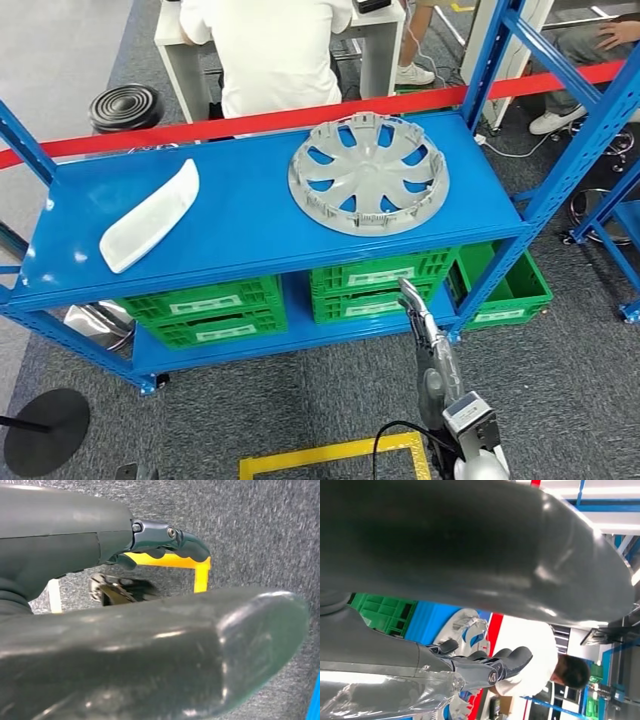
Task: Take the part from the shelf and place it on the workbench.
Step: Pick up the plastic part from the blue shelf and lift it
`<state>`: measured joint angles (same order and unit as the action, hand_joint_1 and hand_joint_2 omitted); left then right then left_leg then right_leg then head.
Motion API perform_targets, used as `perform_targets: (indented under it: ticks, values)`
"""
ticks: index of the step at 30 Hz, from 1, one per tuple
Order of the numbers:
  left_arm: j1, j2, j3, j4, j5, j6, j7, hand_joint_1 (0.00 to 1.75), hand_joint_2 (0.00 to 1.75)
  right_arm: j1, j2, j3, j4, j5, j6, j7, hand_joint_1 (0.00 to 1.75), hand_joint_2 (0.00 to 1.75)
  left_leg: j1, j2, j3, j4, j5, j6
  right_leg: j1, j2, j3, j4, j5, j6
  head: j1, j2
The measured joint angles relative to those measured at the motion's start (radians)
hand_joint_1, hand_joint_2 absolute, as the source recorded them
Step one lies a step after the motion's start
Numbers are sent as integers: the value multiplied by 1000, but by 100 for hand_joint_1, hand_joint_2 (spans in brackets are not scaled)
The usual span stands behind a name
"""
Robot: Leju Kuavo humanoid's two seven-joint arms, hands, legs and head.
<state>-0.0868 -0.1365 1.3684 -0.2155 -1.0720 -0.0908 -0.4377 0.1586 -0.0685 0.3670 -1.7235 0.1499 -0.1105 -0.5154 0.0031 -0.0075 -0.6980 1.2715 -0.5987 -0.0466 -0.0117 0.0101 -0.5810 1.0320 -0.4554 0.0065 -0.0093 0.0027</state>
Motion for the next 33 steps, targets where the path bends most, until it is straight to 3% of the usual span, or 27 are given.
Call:
perform_targets:
  ticks: [1,4,5,9,10,11,14,15,16,20,21,25,27,29,30,31,33]
  values:
    - [1,0,0,0,0,0,0,0,0,0,0,0,0,0,0,0,0,0,0,0,-5,-20,18,1,0,1,10,0,-8,1,0,0]
    - [1,1,0,0,0,0,0,0,0,-2,1,0,0,0,0,0,0,0,0,4,35,-187,156,10,2,2,41,0,-33,9,-1,0]
    - [1,2,-1,0,0,0,0,0,0,-3,1,0,0,1,0,0,0,0,-1,6,46,-230,183,15,4,3,46,-1,-43,14,-1,0]
    - [0,0,-2,0,-1,-1,-1,0,0,-8,1,0,-1,2,2,-3,0,0,1,5,68,-268,191,43,8,1,71,4,-58,38,3,0]
    - [0,0,-2,0,-1,-2,-1,0,0,-10,1,0,-2,4,2,-7,0,0,2,5,77,-268,189,50,7,0,63,26,-71,42,6,0]
    - [0,0,-3,0,-3,-2,-1,0,0,-13,1,1,-3,6,4,-12,0,0,2,4,86,-267,188,56,7,-1,39,70,-90,46,7,0]
    - [0,3,-7,0,-12,-4,-2,0,0,-25,1,6,-14,21,15,-29,0,0,1,4,103,-267,170,63,7,-2,-79,248,-162,50,11,0]
    - [1,3,-10,0,-17,-5,-3,0,0,-36,1,10,-17,29,21,-29,0,0,1,4,111,-267,163,62,7,-2,-103,266,-169,50,13,0]
    - [1,3,-14,0,-23,-7,-4,0,0,-52,1,17,-19,36,27,-24,0,0,1,4,122,-267,156,61,7,-2,-111,251,-156,49,14,0]
    - [-3,5,-32,0,-50,-13,-9,0,0,-155,1,52,-2,63,45,28,0,175,-2,3,155,-265,129,46,8,-2,-64,35,18,35,20,0]
    - [-5,5,-38,0,-57,-14,-10,0,0,-185,1,64,13,69,47,45,0,175,-4,3,156,-264,126,40,9,-1,-61,12,42,30,20,0]
    - [-16,6,-61,0,-78,-14,-2,0,0,-303,3,106,99,104,39,93,0,175,-4,4,140,-239,119,21,5,1,-57,4,53,14,20,0]
    - [-23,5,-71,0,-86,-15,4,0,0,-355,4,127,145,152,16,121,0,175,-3,4,88,-145,79,10,3,0,-53,2,51,8,18,0]
    - [-27,4,-81,0,-93,-16,11,0,0,-410,5,156,205,224,-19,157,0,175,-1,4,14,-24,28,4,2,0,-52,2,48,3,18,0]
    - [-28,4,-86,0,-96,-16,14,0,0,-435,6,170,236,252,-33,171,0,175,-1,4,-11,7,21,3,3,0,-52,2,48,2,18,0]
    - [-30,4,-90,0,-97,-16,17,0,0,-456,7,182,262,271,-43,179,0,175,-1,4,-19,6,35,3,3,0,-51,2,47,1,18,0]
    - [-35,4,-96,0,-99,-16,21,0,0,-489,12,199,301,285,-51,187,0,175,-1,4,15,-91,107,6,2,1,-47,2,45,3,18,0]
